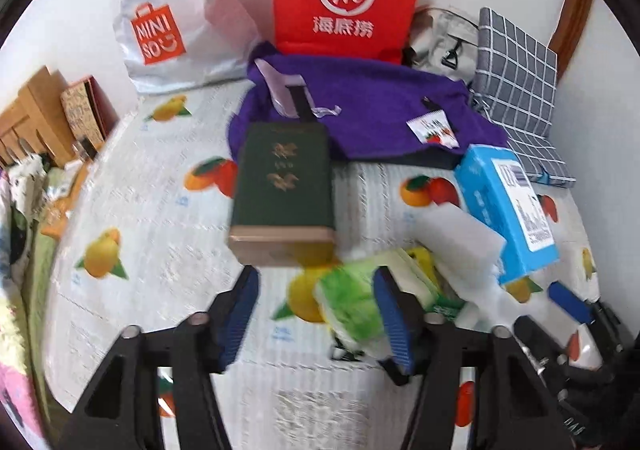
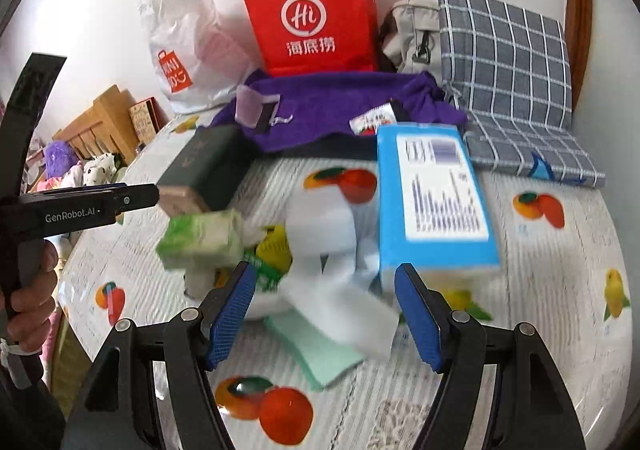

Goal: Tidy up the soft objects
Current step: 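Withdraw both tools from the towel back over the bed items, then grasp the green tissue packet with the left tool while the right tool grasps the white glove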

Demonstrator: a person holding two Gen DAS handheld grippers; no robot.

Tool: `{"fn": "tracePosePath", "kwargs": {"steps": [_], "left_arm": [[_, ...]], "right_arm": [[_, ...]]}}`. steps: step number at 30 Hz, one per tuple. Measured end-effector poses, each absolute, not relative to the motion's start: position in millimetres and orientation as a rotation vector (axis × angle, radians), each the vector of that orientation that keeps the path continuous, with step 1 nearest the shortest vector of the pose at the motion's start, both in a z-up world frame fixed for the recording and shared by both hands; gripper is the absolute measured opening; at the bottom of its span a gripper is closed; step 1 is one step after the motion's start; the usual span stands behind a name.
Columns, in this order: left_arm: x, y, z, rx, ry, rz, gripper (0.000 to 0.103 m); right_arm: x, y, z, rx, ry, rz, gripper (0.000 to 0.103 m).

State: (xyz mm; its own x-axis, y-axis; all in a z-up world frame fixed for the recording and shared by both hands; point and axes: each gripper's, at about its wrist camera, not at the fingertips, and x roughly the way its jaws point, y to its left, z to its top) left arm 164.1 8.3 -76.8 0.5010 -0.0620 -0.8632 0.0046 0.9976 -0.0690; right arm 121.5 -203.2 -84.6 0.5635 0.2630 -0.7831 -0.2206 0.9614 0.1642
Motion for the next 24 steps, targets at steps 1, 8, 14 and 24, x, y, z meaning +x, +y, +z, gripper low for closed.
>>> {"fn": "tracePosePath", "kwargs": {"steps": [1, 8, 14, 24], "left_arm": [[163.1, 4.7, -79.2, -0.063, 1.047, -0.041, 0.069], [166.3, -23.9, -99.6, -0.065, 1.094, -0.035, 0.073], [166.5, -42.2, -114.6, -0.007, 1.116, -0.007, 0.074], [168.2, -48.0, -124.8, 0.02, 1.118, -0.016, 0.074]], "right_arm": [[119.5, -204.8, -86.6, 0.054, 0.934, 0.284, 0.072], [111.8, -226.4, -90.6, 0.089, 0.936, 0.261, 0.072], [112.7, -240.5, -93.0, 0.129, 0.934, 0.257, 0.072], [113.6, -238.0, -97.9, 0.134, 0.942, 0.272, 0.072]]}}
